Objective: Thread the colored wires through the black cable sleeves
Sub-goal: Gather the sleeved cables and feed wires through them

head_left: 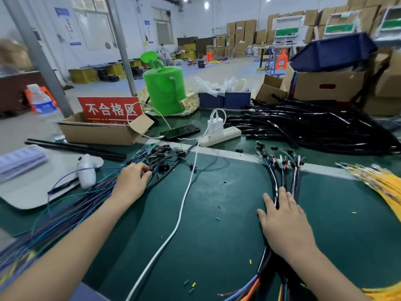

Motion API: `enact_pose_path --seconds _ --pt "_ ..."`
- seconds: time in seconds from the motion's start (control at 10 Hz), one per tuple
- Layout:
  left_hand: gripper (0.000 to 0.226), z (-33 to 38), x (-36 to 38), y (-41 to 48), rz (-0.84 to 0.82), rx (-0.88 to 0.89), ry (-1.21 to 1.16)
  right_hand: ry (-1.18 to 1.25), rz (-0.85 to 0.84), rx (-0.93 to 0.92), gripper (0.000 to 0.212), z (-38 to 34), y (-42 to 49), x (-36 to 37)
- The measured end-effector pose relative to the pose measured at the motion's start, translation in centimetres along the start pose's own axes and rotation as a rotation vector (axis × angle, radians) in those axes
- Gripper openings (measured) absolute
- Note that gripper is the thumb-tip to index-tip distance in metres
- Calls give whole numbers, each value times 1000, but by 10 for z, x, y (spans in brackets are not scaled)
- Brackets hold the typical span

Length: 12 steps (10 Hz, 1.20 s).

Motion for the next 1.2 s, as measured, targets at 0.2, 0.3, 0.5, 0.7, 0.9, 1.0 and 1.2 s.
enact_pose_path --seconds 0.2,0.3,0.5,0.7,0.9,1.0,1.2 --pt "6 -4 3 16 9 6 214 -24 -7 4 55 1 0 2" --pt "7 3 2 19 94 66 197 -26 -3 7 55 2 -1 2" --pt "23 -12 -6 42 112 -71 134 -22 -5 8 55 1 -1 2" --pt "16 -9 -23 51 232 -46 196 -31 -3 4 55 0 -1 1" --pt "18 -11 -39 70 241 -142 3 -18 -5 4 55 0 -2 1" --pt "16 -6 -46 74 269 -120 36 -14 -8 3 55 0 -2 1" --pt "27 -4 -40 87 113 -210 74 -15 -10 12 55 1 -2 0"
Point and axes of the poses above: each hand's wrist, its own y-axis towards the middle knuckle, its own x-axis out of the palm, z = x × y, the point moved 8 cm from there along y, towards the middle knuckle, and after that the axes turned 6 degrees about -x, right-handed, at the moved point
